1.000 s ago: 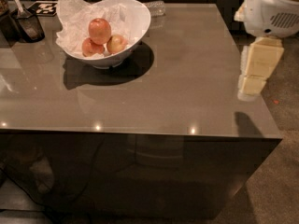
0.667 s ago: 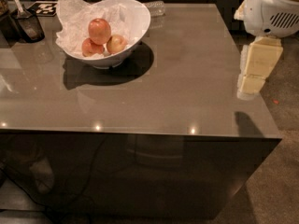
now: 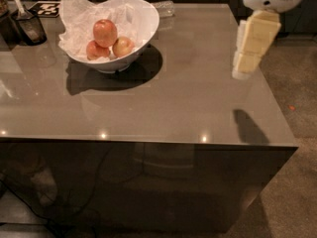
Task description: Pick apple from white bowl
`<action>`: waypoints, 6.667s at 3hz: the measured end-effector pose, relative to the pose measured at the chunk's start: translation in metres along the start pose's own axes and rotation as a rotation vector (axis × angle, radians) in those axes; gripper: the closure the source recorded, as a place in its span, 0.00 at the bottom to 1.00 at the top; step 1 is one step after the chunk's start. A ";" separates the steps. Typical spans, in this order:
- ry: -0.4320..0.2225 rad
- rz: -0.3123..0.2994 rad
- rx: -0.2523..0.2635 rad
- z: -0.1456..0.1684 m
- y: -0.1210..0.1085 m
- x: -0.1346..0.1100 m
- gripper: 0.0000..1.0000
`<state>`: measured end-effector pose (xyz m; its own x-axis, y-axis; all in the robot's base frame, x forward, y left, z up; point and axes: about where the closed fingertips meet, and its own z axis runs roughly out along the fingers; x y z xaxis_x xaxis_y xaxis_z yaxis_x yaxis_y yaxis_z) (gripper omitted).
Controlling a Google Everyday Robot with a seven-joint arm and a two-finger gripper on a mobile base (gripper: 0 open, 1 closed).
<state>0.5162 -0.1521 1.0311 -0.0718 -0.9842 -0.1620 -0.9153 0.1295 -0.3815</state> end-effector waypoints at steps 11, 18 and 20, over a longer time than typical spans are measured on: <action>-0.288 -0.320 -0.002 0.164 -0.174 -0.249 0.00; -0.305 -0.288 -0.090 0.246 -0.164 -0.278 0.00; -0.285 -0.319 -0.116 0.256 -0.155 -0.289 0.00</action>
Offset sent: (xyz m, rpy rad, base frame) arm 0.0398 0.0389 0.0131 -0.0150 0.0073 0.0971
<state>0.7801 0.1435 0.9041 0.3190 -0.8980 -0.3030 -0.9134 -0.2060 -0.3511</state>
